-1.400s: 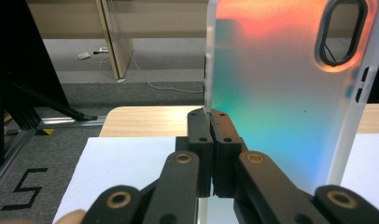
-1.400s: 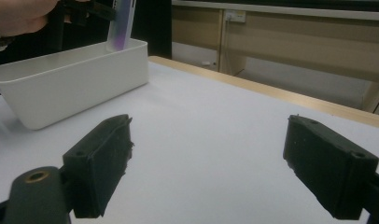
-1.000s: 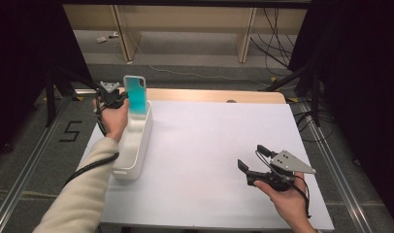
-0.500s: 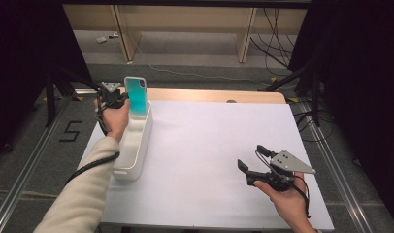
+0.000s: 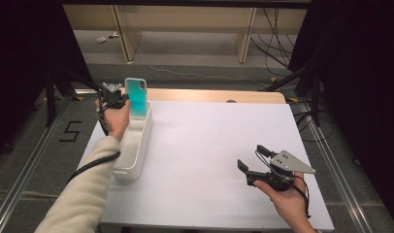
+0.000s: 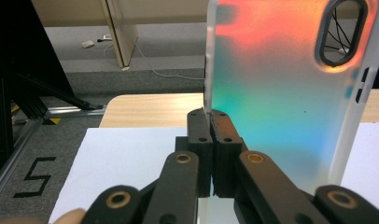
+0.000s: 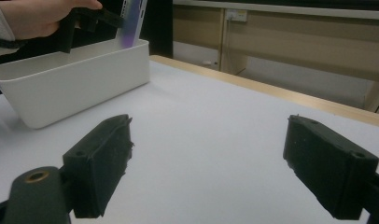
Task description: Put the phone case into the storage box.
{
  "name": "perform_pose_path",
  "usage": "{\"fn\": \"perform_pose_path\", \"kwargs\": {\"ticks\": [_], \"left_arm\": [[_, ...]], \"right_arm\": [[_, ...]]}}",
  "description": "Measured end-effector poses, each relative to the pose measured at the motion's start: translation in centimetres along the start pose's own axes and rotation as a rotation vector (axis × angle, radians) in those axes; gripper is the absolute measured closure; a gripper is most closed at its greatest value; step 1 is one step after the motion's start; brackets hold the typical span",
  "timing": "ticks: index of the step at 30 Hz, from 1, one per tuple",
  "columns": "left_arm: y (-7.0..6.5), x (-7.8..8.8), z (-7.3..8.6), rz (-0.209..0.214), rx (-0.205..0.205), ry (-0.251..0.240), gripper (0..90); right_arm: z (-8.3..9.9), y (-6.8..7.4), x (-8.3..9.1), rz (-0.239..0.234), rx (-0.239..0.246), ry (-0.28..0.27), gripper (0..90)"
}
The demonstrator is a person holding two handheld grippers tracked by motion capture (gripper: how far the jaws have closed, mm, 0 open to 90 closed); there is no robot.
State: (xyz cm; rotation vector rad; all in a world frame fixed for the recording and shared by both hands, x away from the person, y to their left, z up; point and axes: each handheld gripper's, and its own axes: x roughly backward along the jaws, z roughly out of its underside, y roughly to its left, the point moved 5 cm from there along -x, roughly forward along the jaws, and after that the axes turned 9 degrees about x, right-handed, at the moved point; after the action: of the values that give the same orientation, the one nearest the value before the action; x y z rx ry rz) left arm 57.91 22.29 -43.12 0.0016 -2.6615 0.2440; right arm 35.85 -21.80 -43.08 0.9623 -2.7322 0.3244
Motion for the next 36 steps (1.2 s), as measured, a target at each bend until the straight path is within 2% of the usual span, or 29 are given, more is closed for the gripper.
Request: {"fn": "perform_pose_path", "kwargs": {"ticks": [3, 14, 36], "left_arm": [[0.0, -0.2, 0.2, -0.001, 0.009, 0.005, 88.0], [0.1, -0.6, 0.5, -0.001, -0.009, 0.016, 88.0], [0.1, -1.2, 1.3, -0.017, -0.005, 0.045, 87.8]], "right_arm": [[0.0, 0.0, 0.0, 0.0, 0.0, 0.0, 16.3], [0.0, 0.0, 0.0, -0.002, 0.0, -0.001, 16.3], [0.1, 0.0, 0.0, 0.001, 0.002, 0.002, 16.3]]}}
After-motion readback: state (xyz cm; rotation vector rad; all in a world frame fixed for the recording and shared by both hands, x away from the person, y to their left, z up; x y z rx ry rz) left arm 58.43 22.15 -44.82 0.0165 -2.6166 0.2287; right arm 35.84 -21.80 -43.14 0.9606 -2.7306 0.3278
